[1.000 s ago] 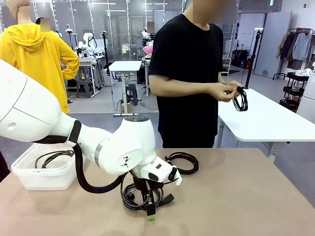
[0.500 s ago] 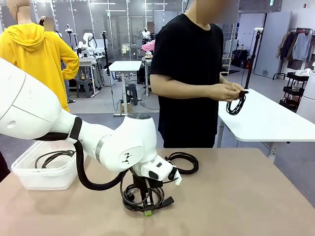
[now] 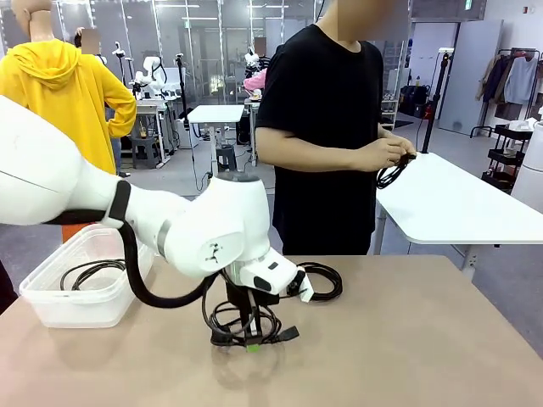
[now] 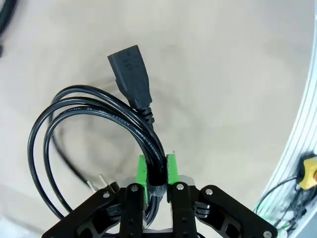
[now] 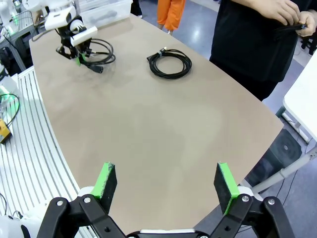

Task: Organize and store the cables.
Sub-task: Place the Power Cable into the Organizing box.

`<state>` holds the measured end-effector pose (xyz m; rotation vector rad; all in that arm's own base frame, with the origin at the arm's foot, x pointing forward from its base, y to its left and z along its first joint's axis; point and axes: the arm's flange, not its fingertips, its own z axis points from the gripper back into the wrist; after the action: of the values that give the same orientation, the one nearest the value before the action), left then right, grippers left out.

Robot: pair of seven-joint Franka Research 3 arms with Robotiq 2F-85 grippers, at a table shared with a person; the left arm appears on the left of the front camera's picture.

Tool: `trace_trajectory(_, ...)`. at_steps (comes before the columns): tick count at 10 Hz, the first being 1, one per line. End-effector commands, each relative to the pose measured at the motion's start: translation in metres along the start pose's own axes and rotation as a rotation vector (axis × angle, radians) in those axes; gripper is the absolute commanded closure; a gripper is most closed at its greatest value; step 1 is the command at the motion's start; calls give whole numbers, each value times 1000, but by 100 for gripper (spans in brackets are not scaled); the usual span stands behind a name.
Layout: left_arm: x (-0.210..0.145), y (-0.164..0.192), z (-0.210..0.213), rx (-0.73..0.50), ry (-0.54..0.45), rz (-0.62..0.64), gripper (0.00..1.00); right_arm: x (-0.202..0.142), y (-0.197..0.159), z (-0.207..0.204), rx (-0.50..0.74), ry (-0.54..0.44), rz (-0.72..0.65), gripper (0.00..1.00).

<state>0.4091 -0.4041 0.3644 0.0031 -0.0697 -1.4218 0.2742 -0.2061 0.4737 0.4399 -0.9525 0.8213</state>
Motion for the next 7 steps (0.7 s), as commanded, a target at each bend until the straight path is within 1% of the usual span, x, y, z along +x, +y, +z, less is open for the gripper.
trace_trajectory(1, -16, -12, 47, 99, 24, -59, 91, 1, -1, 1, -2, -9, 17, 0)
trace_trajectory(2, -19, -16, 61, 138, 6, -73, 91, 1, -1, 1, -2, -9, 17, 0)
trace_trajectory(4, -18, -24, 76, 166, -9, -108, 91, 1, -1, 1, -2, -9, 17, 0)
trace_trajectory(5, -14, -27, 77, 157, -6, -182, 91, 1, -1, 1, -2, -9, 17, 0)
trace_trajectory(6, -11, -17, 82, 143, -15, -74, 91, 1, -1, 1, -2, -9, 17, 0)
trace_trajectory(7, -11, -17, 82, 143, -15, -74, 91, 1, -1, 1, -2, -9, 17, 0)
